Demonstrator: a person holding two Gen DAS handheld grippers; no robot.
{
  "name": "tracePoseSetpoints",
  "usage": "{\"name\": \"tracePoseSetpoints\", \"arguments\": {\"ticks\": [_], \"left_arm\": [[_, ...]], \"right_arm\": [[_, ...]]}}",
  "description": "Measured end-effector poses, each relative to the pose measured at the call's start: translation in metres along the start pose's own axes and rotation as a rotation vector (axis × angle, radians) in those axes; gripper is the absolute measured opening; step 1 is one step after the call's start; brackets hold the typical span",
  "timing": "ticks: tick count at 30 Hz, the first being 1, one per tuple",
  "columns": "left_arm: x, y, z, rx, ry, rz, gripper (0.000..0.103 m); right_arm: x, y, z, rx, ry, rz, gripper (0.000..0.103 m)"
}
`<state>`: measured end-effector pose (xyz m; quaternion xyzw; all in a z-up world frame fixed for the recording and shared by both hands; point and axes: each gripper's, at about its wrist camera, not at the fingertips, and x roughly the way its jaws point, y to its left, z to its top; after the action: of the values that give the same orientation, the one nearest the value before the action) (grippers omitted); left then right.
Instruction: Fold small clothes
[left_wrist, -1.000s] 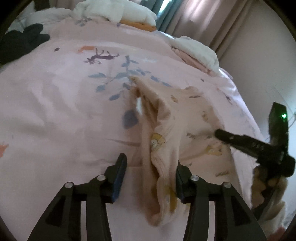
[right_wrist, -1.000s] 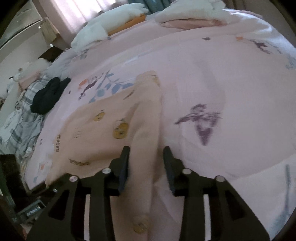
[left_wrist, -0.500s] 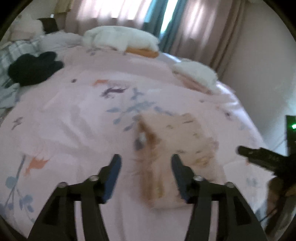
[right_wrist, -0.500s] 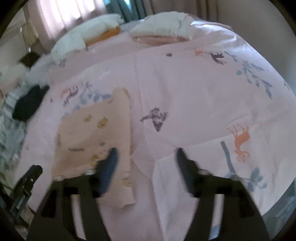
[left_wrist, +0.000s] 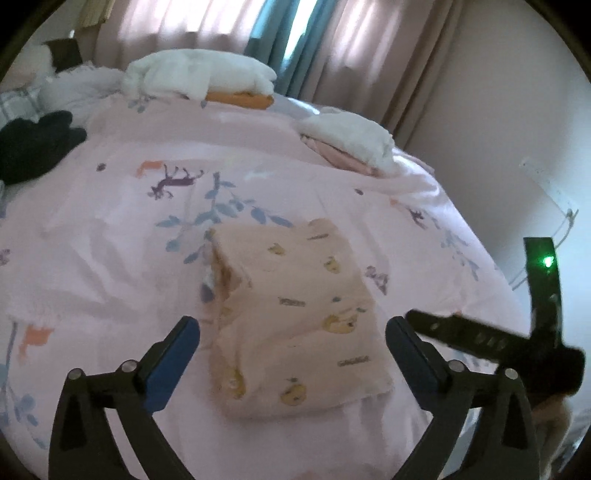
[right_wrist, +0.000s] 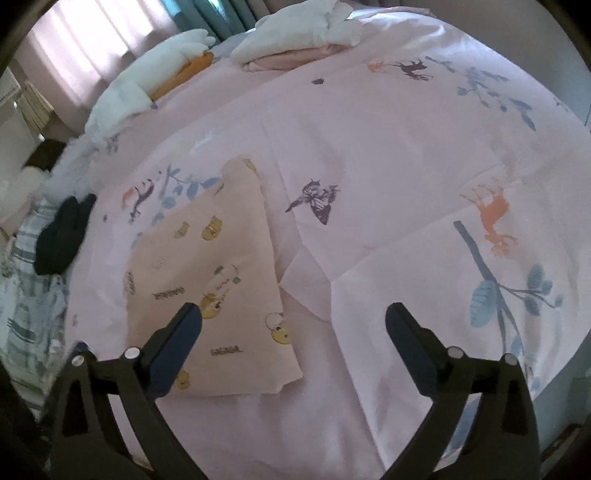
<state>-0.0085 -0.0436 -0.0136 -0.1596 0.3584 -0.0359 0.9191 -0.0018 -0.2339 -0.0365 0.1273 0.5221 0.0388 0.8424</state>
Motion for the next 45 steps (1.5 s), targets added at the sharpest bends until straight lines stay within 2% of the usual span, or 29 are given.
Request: {"name": "tracePoseSetpoints", "arguments": {"ticks": [3,6,9,13,17,21,34,45], "left_arm": [[0.008,-0.006,0.001,0.007,0.054,-0.061,0.101],[0.008,-0.008,0.001,0.006,0.060,-0.021,0.102],[0.002,-0.008,0.002,0.019,0.030,-0.032,0.102],[0.004,-0.009,0.002,0.024,0.058,-0.029,0.102],[0.008,-0.012,0.000,0.026,0.069,0.034,0.102],[0.008,-0.017,-0.002,0.056,0.062,0.059,0.102],[0.007,-0.015,-0.002,0.047,0.064,0.072,0.102],[0.008,-0.011,-0.001,0.050,0.068,0.105,0.102]], "right_arm": [[0.005,0.009,0.000,-0.060,0.015,-0.002,0.100],[0.010,0.011,0.001,-0.075,0.028,-0.017,0.100],[0.011,0.011,0.002,-0.080,0.031,-0.003,0.101],[0.009,0.013,-0.001,-0.107,0.024,-0.040,0.102],[0.010,0.014,-0.003,-0.116,0.033,-0.075,0.103],[0.010,0.014,-0.004,-0.119,0.047,-0.070,0.103],[0.015,0.005,-0.003,-0.098,0.057,-0.148,0.103],[0.017,0.003,-0.003,-0.094,0.060,-0.162,0.103]]}}
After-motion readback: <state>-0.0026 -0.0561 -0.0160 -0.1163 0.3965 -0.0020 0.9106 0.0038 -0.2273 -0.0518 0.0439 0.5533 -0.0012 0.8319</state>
